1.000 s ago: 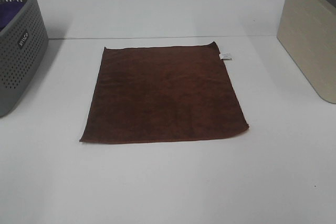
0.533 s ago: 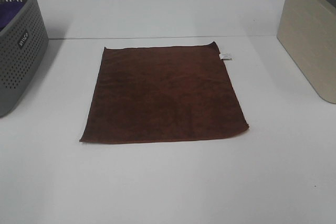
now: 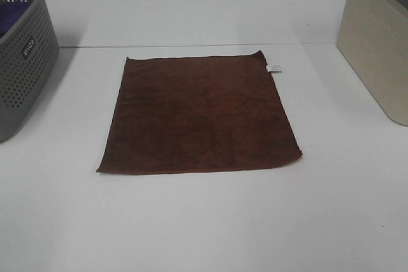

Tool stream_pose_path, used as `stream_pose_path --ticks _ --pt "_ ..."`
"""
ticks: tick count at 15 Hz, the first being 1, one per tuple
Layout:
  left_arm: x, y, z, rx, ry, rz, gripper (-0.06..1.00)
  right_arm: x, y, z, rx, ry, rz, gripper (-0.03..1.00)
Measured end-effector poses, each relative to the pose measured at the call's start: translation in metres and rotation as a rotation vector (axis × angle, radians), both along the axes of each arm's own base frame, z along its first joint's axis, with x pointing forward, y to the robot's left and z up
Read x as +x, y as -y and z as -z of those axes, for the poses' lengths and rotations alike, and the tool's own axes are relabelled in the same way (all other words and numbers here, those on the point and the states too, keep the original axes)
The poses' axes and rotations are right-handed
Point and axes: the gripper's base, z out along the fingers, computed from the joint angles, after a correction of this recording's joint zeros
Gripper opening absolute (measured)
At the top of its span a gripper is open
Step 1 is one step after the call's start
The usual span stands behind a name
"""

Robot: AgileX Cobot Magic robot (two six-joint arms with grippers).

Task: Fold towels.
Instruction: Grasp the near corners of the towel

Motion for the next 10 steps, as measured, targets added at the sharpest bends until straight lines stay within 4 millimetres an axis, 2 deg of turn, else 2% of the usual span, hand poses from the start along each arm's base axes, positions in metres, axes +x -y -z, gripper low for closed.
stream_pose_path --ticks 10 --pt "0.0000 0.0000 0.0000 0.000 0.000 0.000 0.77 0.0000 0.0000 0.0000 0.000 0.000 0.000 0.83"
